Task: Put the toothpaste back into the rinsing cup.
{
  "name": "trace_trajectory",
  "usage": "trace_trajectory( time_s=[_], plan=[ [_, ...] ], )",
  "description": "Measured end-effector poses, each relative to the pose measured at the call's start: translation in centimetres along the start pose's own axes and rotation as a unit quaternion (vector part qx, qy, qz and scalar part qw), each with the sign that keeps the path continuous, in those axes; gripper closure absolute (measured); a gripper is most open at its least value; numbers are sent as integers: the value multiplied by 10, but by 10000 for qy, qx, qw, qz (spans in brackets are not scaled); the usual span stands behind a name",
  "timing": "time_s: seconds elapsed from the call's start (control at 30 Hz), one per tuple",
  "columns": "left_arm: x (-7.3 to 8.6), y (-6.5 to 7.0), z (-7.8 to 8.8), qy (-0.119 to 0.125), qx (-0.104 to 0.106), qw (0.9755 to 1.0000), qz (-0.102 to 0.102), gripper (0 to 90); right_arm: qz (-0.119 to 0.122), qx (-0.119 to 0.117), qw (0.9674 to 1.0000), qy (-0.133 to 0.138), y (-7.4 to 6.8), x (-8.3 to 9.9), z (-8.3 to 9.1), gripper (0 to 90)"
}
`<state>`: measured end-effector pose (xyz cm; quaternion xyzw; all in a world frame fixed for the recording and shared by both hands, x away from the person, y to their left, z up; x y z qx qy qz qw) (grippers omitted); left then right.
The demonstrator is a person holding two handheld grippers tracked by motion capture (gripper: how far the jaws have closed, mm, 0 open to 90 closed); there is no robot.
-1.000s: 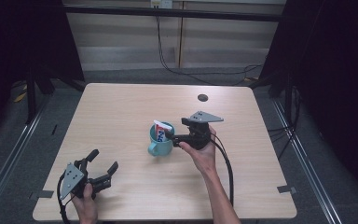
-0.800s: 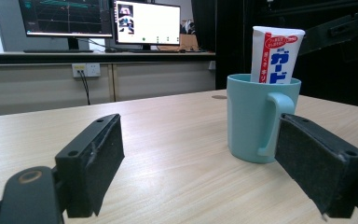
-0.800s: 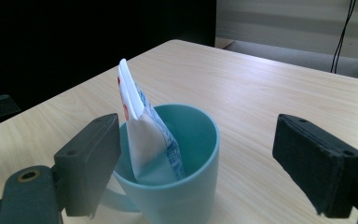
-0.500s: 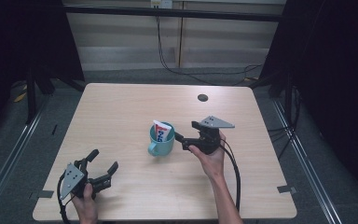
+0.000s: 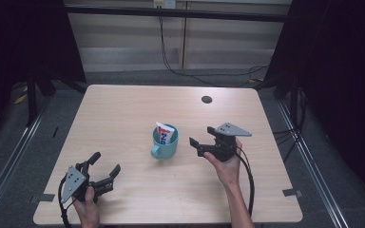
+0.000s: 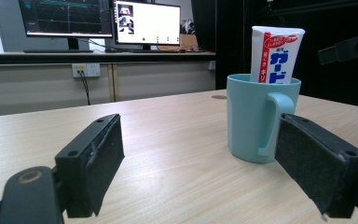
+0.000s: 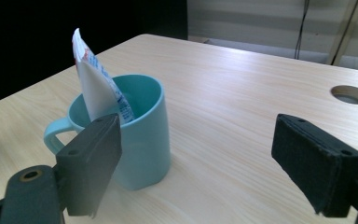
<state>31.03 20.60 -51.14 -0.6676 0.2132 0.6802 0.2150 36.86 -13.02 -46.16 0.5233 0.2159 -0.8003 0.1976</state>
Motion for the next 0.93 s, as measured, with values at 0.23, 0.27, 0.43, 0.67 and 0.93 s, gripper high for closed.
trace_trajectory(
  time_s=[0.23, 0.27, 0.43, 0.67, 0.93],
  plan=[
    [0, 0, 0, 0, 0, 10000, -2, 155, -102, 149, 9998, 112, 13, 7, 17, 162],
    [0, 0, 0, 1, -1, 10000, 1, 155, -128, 173, 9997, 108, 14, 8, 19, 162],
    [0, 0, 0, -1, 1, 10000, 0, 155, -86, 319, 9994, 84, 21, 15, 29, 163],
    [0, 0, 0, -2, 0, 10000, -3, 155, -87, 464, 9988, 131, 27, 26, 42, 162],
    [0, 0, 0, -2, 0, 10000, 1, 155, -318, 556, 9972, 380, 37, 36, 54, 155]
  ],
)
Point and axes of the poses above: each handheld gripper's, and its own axes: z roughly backward along the jaws, x roughly out of its underside, y roughly to its right, the point moved 8 cm from there along -z, roughly forward along the jaws
